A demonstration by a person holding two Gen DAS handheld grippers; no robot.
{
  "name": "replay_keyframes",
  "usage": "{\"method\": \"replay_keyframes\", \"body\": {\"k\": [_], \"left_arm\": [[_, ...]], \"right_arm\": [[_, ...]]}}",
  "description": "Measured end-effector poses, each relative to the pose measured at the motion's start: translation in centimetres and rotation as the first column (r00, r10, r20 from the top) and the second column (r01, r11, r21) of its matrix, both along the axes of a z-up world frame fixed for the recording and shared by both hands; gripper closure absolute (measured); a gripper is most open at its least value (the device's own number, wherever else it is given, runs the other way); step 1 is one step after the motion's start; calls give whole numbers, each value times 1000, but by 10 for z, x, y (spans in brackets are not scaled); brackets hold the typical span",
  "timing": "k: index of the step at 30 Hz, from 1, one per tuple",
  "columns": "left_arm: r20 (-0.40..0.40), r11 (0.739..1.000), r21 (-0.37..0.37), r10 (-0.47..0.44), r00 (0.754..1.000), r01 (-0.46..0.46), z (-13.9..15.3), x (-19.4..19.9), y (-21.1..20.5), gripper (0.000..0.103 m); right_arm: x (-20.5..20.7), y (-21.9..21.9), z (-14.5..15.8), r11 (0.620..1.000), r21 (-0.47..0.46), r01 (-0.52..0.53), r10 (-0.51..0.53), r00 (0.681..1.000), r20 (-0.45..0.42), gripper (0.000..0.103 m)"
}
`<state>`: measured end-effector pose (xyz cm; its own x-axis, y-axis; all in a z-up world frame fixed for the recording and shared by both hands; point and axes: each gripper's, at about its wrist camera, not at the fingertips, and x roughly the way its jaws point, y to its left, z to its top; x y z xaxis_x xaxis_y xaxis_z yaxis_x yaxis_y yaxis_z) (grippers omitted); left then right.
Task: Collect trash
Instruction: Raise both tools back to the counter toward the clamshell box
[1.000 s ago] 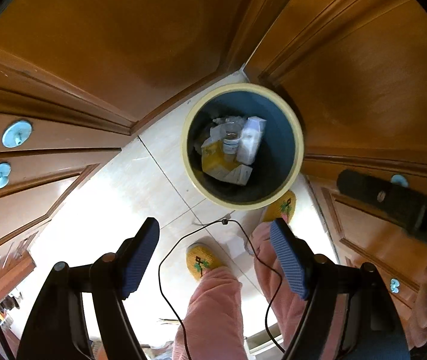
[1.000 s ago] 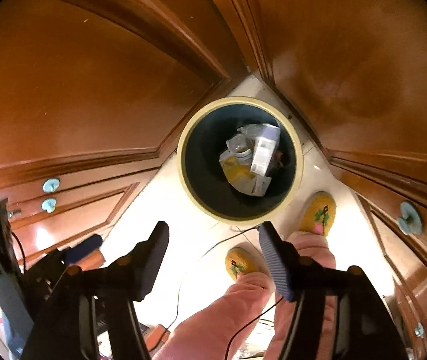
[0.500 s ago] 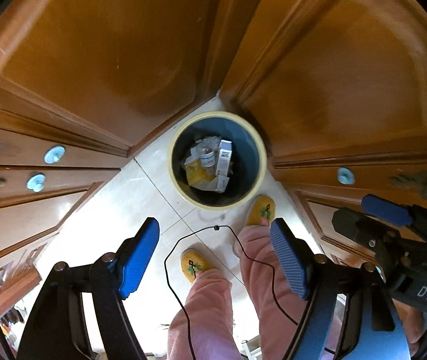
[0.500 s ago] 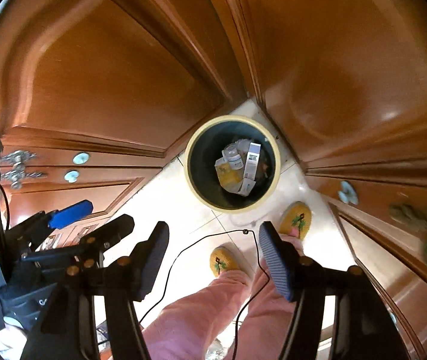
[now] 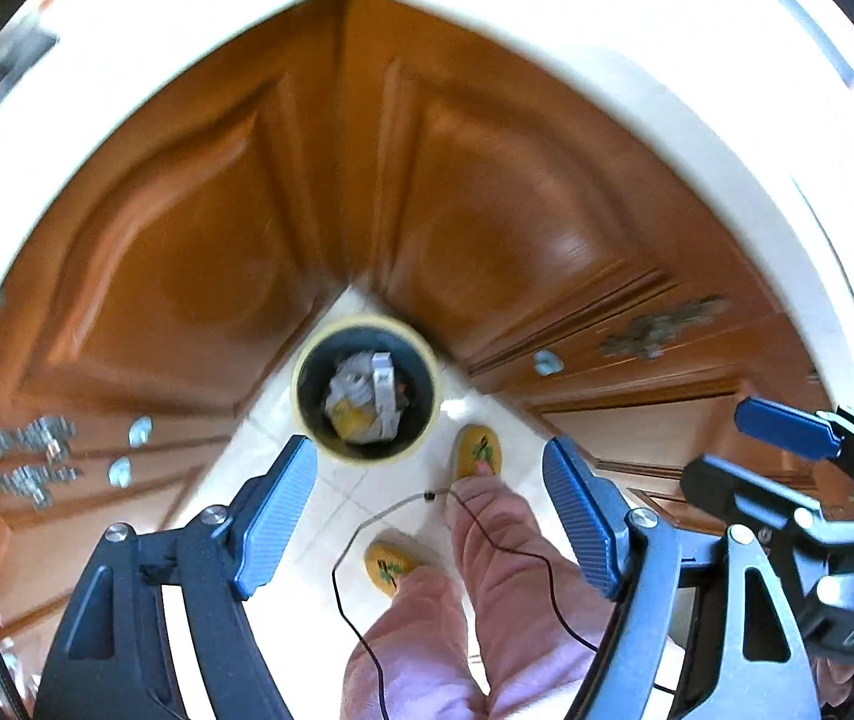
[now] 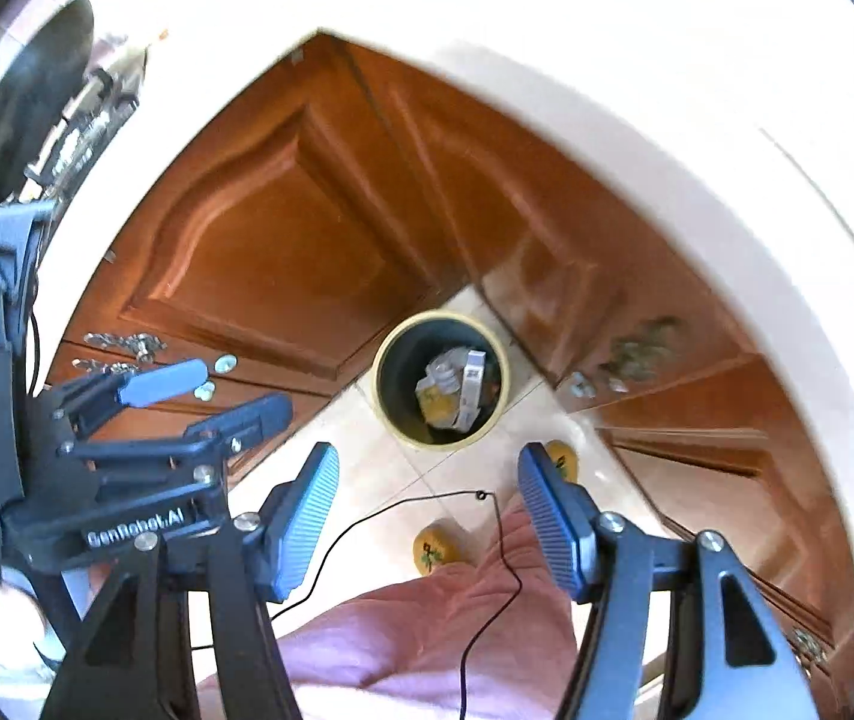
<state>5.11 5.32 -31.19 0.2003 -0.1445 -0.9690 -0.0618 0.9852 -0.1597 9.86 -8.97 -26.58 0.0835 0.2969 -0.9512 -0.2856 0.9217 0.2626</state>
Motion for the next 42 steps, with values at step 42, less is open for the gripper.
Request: {"method": "replay_keyframes", "body": {"k": [42], "left_arm": [[483, 992, -10, -104, 869, 124, 271, 275, -200, 10]], "right_arm": [[235, -298, 237, 893, 166, 419, -449, 800, 398, 41]]}}
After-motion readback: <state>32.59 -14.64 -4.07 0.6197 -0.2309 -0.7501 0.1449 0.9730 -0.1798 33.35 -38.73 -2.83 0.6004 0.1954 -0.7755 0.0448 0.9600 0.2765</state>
